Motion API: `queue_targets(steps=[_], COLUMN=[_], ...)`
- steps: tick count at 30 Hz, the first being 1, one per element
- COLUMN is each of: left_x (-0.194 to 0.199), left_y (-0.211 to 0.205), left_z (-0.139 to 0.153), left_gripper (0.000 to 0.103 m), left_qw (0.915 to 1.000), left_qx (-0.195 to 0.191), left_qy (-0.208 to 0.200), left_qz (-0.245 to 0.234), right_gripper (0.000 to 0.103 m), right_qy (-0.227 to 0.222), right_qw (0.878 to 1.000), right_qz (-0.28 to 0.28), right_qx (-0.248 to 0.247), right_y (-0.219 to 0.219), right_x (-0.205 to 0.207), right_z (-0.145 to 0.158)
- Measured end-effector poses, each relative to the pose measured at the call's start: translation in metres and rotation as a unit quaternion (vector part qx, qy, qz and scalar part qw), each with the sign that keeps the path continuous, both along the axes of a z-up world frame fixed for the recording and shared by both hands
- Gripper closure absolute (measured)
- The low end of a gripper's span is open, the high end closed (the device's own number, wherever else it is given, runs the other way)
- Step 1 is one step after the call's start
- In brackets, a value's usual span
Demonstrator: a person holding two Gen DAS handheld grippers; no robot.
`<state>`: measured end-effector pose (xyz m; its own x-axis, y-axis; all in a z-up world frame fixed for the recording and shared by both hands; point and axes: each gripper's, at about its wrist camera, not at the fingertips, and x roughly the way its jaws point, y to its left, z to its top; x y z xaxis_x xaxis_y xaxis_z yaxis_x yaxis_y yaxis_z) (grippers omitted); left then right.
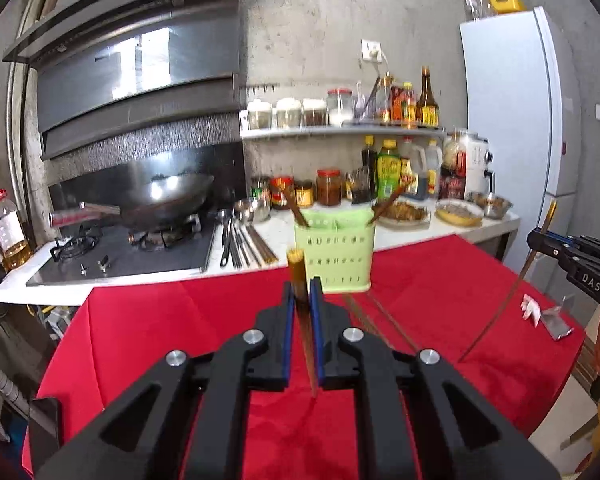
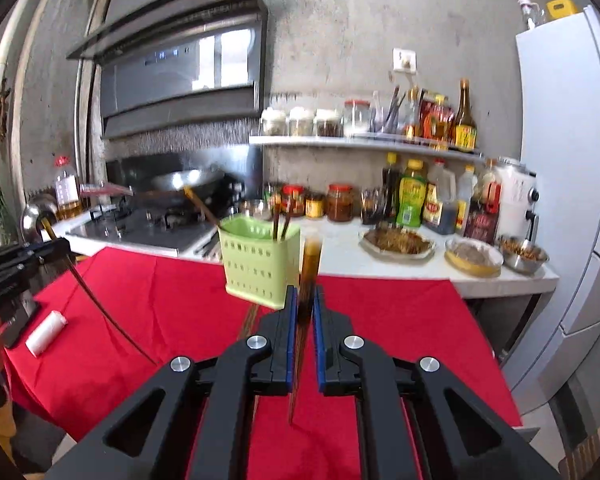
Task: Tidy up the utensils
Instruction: 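Lift both held chopsticks and raise them upright above the green holder, then lower both chopsticks into the green holder and open both tools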
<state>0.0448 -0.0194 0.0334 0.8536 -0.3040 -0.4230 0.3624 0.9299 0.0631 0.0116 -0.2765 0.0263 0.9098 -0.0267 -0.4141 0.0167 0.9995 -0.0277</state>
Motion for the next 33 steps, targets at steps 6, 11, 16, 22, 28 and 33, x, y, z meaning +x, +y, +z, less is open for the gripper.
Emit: queue_targets(steps=[6,11,16,22,28,33], left_x=[0.011,0.019,0.023,0.024,0.041,0.073], left_y=[-0.002,-0.009,-0.015,-0.008,-0.011,-0.025], left_z=[-0.027,-0.053,-0.072,-0.065,-0.043,0.0], left_gripper=[0.095,0.095,0.096,0.097,0.097,0.097], left_qw=[0.9992,0.9963,0.9942,0.9948,0.9959,0.9986], left_qx=[0.011,0.03,0.043,0.031,0.019,0.012], left_qy=[0.039,0.08,0.098,0.097,0.087,0.046], left_qz=[0.008,0.005,0.003,0.004,-0.012,-0.024], right_gripper=[0.095,0.096,0.097,0.097,0.097,0.097], right_qy=[0.035,0.075,0.084,0.089,0.089,0.053], right_qw=[0.999,0.997,0.996,0.996,0.995,0.997], right_qz=[0.008,0.013,0.015,0.015,0.025,0.036], right_qx=[-0.001,0.0,-0.001,0.006,0.026,0.034], right_y=[0.006,0.011,0.017,0.014,0.007,0.007], right_x=[0.008,0.017,0.014,0.014,0.039,0.073], right_z=[-0.026,-0.053,-0.06,-0.059,-0.048,-0.009])
